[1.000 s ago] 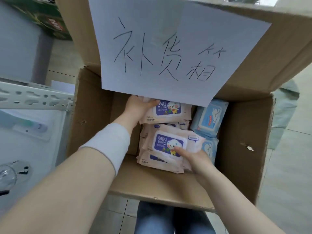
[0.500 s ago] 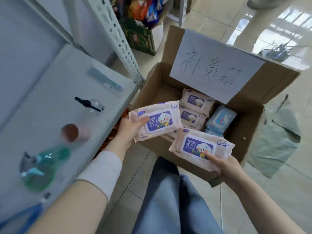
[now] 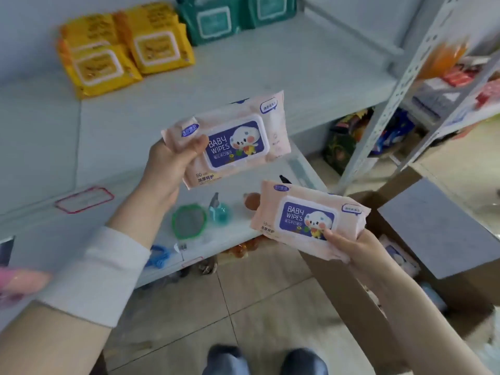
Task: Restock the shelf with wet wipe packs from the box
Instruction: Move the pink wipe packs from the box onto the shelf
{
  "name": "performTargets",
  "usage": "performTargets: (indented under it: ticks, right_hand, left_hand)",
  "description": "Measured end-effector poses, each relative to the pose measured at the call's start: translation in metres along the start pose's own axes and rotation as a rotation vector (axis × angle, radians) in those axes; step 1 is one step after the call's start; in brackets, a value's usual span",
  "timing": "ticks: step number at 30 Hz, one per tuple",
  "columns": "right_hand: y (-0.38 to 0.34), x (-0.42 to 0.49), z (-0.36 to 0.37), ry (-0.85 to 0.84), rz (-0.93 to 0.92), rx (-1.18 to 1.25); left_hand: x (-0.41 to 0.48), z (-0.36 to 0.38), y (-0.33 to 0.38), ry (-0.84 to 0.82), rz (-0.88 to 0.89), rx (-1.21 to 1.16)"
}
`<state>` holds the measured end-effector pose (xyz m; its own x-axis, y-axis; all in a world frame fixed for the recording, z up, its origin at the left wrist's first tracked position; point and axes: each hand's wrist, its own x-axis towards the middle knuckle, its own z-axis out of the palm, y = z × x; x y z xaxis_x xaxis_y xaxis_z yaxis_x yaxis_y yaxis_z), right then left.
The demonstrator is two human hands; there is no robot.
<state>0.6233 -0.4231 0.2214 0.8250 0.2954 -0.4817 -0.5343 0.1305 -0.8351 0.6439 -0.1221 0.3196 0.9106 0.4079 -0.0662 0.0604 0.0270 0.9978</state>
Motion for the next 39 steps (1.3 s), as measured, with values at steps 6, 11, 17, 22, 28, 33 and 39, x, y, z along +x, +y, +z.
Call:
performTargets:
  ticks: [6, 11, 17, 22, 28, 33, 39]
  right_hand:
    - [-0.046, 0.026, 0.164, -0.244, -0.100, -0.113]
    - [-0.058, 0.069, 0.291, -0.312, -0.144, -0.228]
    - [-0.077, 0.136, 0.386, -0.380, -0.185, -0.272]
    - [-0.098, 0.199, 0.463, -0.386, -0.279, -0.384]
    - [-0.114, 0.267, 0.566, -0.338, -0.478, -0.437]
    - [-0.121, 0.326, 0.633, -0.318, -0.522, -0.518]
    - [-0.116, 0.391, 0.677, -0.144, -0.444, -0.593]
  left_hand:
    - [0.011, -0.180, 0.044, 0.199, 0.117, -0.001]
    - [0.037, -0.312, 0.047, 0.334, 0.161, 0.006]
    - [0.094, -0.411, 0.037, 0.368, 0.137, -0.025]
    - [0.133, -0.474, 0.033, 0.441, 0.153, 0.037]
    - [0.190, -0.548, 0.024, 0.473, 0.119, 0.056]
    - [0.266, -0.594, 0.017, 0.357, 0.100, 0.074]
    - [0.343, -0.628, 0.001, 0.285, 0.063, 0.091]
